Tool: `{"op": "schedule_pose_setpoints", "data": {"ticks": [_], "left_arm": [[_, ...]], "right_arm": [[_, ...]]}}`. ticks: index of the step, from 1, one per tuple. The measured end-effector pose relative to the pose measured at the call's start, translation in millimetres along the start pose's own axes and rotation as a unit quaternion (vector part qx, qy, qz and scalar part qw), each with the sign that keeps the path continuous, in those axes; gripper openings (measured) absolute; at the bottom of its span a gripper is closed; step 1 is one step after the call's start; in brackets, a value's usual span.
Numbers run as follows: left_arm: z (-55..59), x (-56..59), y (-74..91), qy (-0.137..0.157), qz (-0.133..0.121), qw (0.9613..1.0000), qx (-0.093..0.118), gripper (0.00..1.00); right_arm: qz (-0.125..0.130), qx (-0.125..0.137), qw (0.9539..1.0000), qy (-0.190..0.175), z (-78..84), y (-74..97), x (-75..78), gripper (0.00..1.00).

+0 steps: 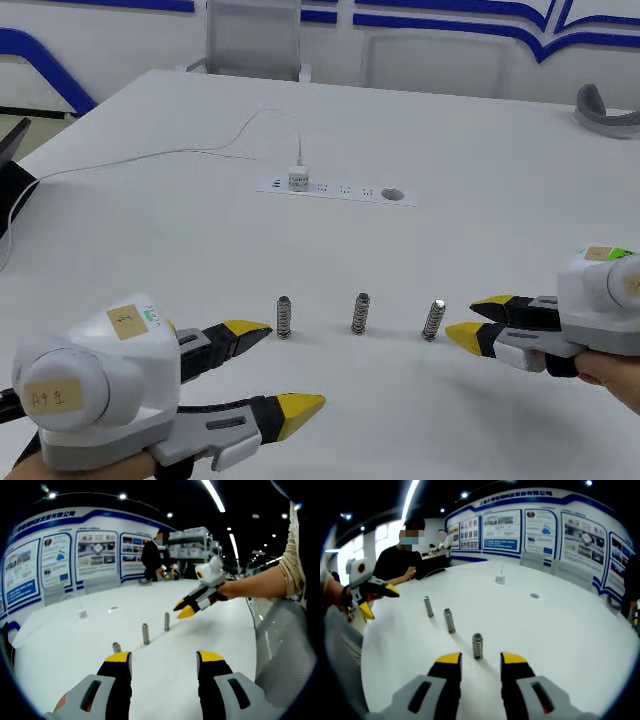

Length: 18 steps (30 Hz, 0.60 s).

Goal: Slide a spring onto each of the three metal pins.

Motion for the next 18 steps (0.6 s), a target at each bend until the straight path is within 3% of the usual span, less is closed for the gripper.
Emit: {"op": "schedule_pose_setpoints", "data": {"ticks": [18], "left_arm": [[23.9,-21.1,6.5,0.012,-0.031,0.999,-0.03,0.6]], "right_arm": [[-0.033,0.029,0.9985,0.034,-3.7,24.4,-24.4,0.44]]}}
Point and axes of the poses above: the centre of the closed fingertips' face, and the gripper's own axes: y roughly backward along the fingers, x roughly to its right, z roughly out of its underside, the point moved 7 cm from there along y, roughly backward along the fingers, and after that the axes turned 4 degrees about z, right-handed, at the moved point
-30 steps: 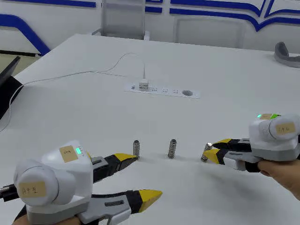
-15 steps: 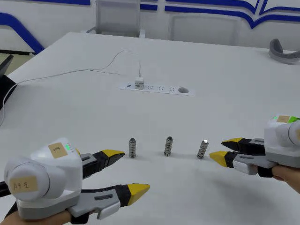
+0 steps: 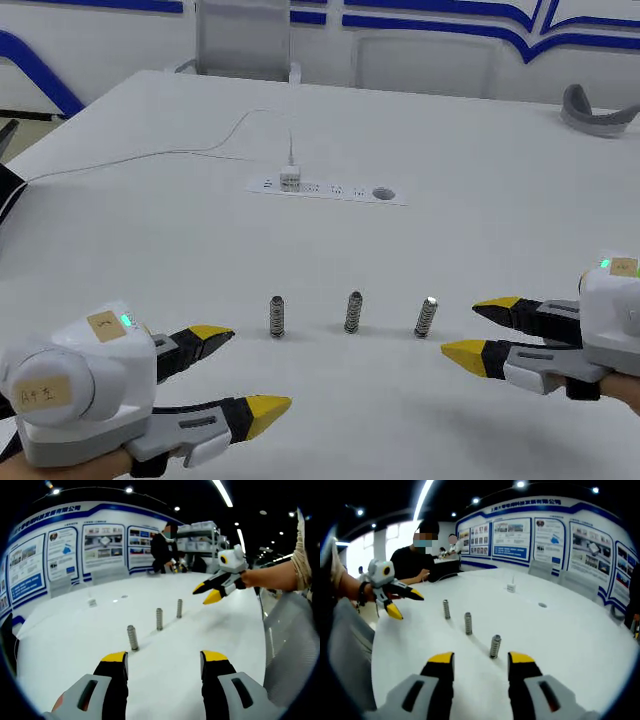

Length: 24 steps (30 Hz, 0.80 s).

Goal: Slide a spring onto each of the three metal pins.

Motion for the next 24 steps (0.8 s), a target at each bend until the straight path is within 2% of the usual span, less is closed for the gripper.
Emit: {"op": "schedule_pose_setpoints", "data": {"ticks": [12,24], "left_arm": [[14.9,-4.6,2.4,0.006,-0.008,0.9997,-0.021,0.64],[18.7,-4.1,2.4,0.009,-0.012,0.9996,-0.025,0.66]], "right_arm": [[-0.008,-0.002,0.9999,0.015,6.5,3.7,-8.4,0.51],[-0.007,0.002,0.9999,0.012,9.3,5.8,-10.2,0.54]]}}
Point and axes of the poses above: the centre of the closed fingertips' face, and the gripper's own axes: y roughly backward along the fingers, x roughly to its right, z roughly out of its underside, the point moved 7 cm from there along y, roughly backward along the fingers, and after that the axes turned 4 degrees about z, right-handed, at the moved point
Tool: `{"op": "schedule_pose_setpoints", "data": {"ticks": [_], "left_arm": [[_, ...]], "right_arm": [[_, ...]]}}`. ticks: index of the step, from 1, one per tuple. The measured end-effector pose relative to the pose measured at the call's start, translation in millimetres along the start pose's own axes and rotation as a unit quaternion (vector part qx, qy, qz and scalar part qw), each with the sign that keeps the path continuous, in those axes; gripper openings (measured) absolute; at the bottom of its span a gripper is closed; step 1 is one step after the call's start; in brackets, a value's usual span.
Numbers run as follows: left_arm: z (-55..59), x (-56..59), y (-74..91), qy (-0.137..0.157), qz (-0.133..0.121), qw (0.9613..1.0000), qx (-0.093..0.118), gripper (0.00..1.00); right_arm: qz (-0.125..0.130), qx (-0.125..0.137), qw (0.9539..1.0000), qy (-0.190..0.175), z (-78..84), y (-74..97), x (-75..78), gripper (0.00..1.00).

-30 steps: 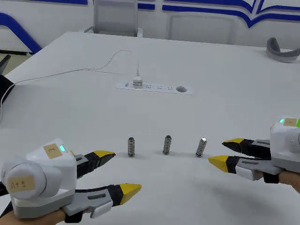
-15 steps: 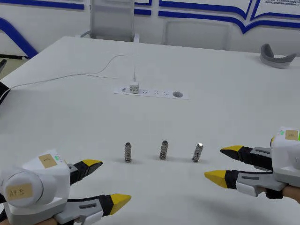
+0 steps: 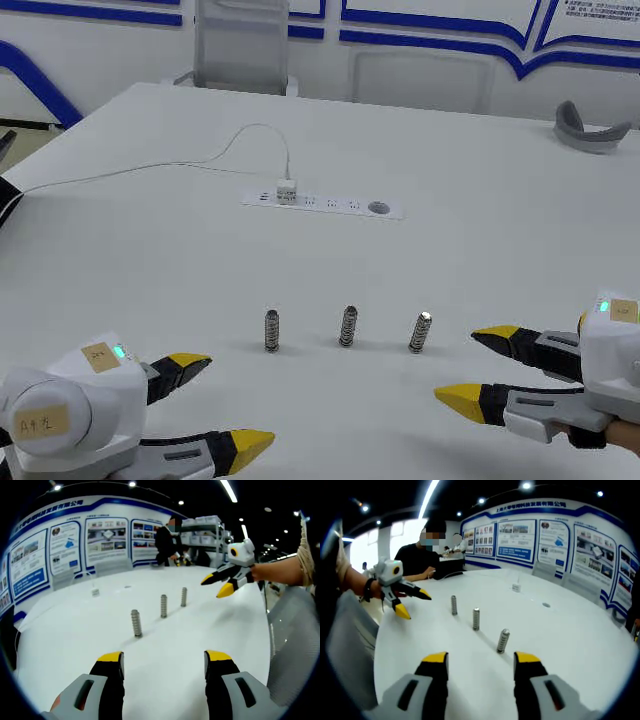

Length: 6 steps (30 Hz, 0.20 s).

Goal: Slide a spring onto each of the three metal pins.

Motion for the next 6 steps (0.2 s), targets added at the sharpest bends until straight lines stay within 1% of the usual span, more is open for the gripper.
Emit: {"op": "schedule_pose_setpoints", "data": {"ticks": [6], "left_arm": [[-0.1,0.0,0.4,0.0,-0.001,1.0,0.0,0.66]], "right_arm": [[0.001,0.001,1.0,0.001,0.1,0.6,-0.6,0.54]]}}
Point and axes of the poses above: the centre of the closed fingertips' face, and the gripper's own axes: y roughly backward along the fingers, x roughly to its right, z roughly out of its underside, the point moved 7 cm from there along y, roughly backward along the fingers, and after that the axes turned 4 degrees about z, right-handed, at the moved point
